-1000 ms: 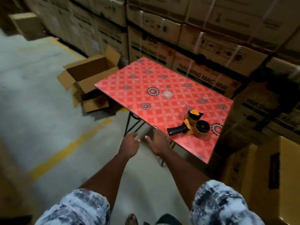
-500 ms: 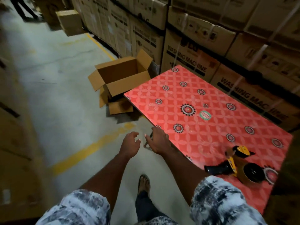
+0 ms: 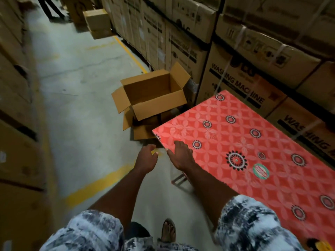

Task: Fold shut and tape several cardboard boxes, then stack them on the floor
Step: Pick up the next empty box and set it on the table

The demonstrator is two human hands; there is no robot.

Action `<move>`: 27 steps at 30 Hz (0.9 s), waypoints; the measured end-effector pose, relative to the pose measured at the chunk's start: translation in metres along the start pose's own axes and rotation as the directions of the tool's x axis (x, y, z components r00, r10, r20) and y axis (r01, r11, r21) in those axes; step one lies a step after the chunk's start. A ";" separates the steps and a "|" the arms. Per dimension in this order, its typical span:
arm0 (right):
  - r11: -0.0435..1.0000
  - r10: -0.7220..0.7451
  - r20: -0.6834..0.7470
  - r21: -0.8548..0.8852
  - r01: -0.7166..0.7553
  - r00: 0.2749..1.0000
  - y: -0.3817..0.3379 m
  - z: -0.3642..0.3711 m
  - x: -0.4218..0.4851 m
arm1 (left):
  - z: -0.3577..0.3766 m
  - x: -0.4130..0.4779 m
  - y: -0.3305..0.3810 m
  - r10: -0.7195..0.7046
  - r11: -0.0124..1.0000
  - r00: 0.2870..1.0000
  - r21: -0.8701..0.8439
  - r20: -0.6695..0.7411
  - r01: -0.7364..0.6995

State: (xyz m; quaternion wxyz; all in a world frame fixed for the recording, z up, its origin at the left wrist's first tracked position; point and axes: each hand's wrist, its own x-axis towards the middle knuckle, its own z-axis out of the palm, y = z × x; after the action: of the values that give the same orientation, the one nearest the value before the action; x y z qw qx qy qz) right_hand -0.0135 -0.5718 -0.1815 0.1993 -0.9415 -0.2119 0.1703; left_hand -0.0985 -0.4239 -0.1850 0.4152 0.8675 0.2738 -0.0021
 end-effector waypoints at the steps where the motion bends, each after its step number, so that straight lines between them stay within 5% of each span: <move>1: 1.000 -0.006 0.003 -0.002 0.006 1.000 -0.004 0.001 0.013 | -0.003 0.012 -0.001 -0.006 1.000 1.000 -0.004 -0.001 0.006; 27: 0.929 0.238 0.013 0.289 -0.232 0.971 -0.204 0.026 0.396 | -0.189 0.404 -0.064 0.044 0.997 0.995 0.055 0.094 -0.050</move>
State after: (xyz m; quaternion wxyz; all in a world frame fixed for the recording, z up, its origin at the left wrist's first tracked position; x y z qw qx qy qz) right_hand 0.2457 -0.2097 -0.2066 0.3147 -0.9228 -0.0685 0.2115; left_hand 0.1725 -0.0639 -0.2009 0.4026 0.8842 0.2335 -0.0405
